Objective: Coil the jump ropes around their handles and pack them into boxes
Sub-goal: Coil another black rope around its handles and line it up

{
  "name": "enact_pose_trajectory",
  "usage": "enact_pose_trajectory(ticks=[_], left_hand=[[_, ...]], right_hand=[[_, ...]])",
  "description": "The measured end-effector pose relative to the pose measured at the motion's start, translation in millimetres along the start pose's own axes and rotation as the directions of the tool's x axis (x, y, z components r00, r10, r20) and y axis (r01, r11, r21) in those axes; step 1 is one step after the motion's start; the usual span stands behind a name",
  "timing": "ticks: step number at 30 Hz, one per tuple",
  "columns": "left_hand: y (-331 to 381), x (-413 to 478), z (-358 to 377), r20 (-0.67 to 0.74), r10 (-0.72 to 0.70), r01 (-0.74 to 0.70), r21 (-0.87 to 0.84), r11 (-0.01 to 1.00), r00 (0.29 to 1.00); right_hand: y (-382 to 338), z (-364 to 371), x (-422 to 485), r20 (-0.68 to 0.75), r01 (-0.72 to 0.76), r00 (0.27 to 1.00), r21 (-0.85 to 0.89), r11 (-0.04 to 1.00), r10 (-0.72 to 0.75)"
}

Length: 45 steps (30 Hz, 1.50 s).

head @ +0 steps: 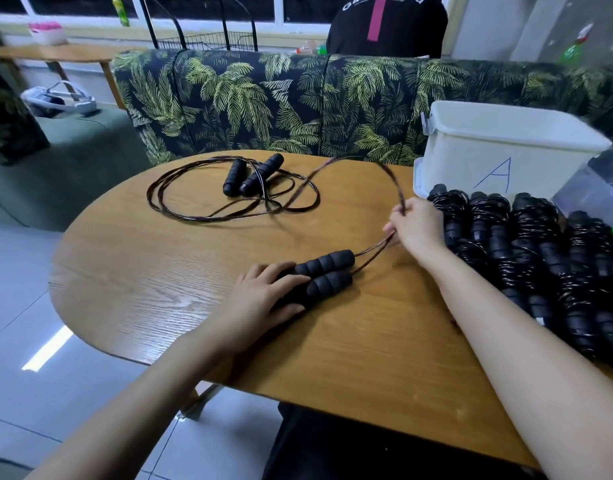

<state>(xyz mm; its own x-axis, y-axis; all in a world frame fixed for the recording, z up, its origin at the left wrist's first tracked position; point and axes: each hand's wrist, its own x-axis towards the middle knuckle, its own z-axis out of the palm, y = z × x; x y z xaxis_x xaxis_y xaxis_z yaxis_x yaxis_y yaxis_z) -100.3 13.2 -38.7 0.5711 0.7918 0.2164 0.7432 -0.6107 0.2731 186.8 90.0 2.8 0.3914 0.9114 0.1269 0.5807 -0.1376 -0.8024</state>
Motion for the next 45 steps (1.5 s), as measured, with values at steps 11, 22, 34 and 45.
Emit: enact_pose_trajectory(ticks=[11,22,34,45], left_hand=[[-16,7,-2,0.01,0.129,-0.128,-0.021,0.992,0.992],[-20,1,-4,-0.011,0.074,-0.075,-0.171,0.982,0.997],[-25,0,5,-0.052,0.066,-0.075,-0.191,0.979,0.996],[-19,14,12,-0.042,0.112,-0.113,-0.038,0.993,0.993]], right_hand=[[18,-91,45,-0.146,0.044,0.985,-0.329,0.943,-0.097],[11,-24,-36,0.688,0.764,0.577,-0.265,0.588,-0.44],[22,-21,-28,0.732,0.775,0.508,-0.157,0.613,-0.455],[12,-34,-7,0.791,0.838,0.527,-0.422,0.346,-0.311]])
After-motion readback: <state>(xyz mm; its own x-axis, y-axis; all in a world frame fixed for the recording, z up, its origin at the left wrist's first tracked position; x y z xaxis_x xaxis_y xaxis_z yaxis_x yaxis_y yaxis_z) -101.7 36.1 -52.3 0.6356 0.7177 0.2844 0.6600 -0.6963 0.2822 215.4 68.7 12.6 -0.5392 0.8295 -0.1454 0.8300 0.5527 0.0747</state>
